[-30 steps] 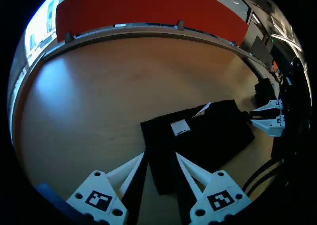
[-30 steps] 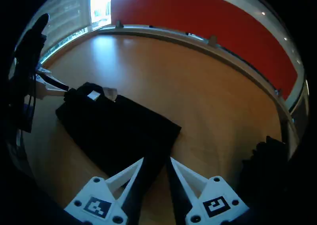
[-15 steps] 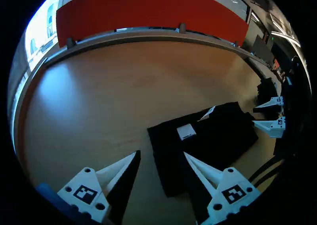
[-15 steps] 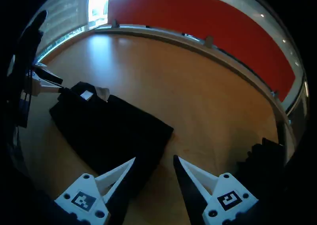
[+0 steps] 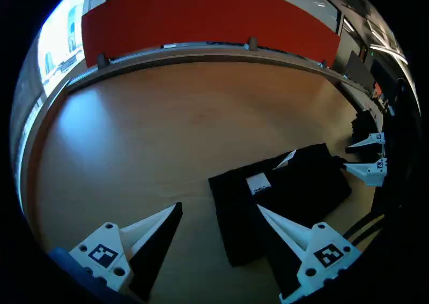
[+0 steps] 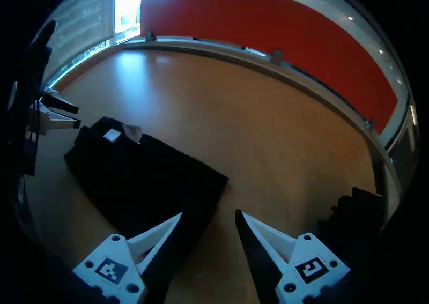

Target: Fold towel

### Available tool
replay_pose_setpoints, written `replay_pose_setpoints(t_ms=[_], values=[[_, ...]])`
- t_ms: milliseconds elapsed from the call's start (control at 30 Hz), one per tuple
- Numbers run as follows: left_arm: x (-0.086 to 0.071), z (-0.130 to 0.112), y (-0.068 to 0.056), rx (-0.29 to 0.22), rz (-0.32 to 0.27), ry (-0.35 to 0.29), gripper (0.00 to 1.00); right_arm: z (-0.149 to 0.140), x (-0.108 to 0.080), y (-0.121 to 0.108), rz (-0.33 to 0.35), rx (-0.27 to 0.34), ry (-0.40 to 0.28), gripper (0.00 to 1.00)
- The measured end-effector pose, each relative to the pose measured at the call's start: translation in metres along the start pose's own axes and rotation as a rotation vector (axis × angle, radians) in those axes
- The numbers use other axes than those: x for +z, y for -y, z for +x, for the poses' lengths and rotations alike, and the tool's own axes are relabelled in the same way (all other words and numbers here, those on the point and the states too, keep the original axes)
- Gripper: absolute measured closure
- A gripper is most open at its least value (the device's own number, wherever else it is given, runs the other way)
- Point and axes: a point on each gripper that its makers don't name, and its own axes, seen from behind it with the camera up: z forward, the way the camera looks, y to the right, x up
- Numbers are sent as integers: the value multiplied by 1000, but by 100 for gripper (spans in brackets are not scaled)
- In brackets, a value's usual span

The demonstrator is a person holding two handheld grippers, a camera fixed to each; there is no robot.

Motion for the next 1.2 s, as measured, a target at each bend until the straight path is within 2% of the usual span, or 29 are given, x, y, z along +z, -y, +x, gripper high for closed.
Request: replay_pose_setpoints(t_ms=[367, 567, 900, 1200], values=[[-17, 5, 4, -3, 9, -24, 7, 11, 7, -7, -12, 3, -7, 34], [-29, 1, 11, -3, 22, -29, 7, 17, 12, -9, -14, 3, -9, 34], [-58, -12, 22, -27, 41, -35, 7, 30, 22, -17, -20, -4, -10, 34], [-83, -24, 25, -54, 46, -40, 7, 38, 31, -25, -29, -20, 0, 34]])
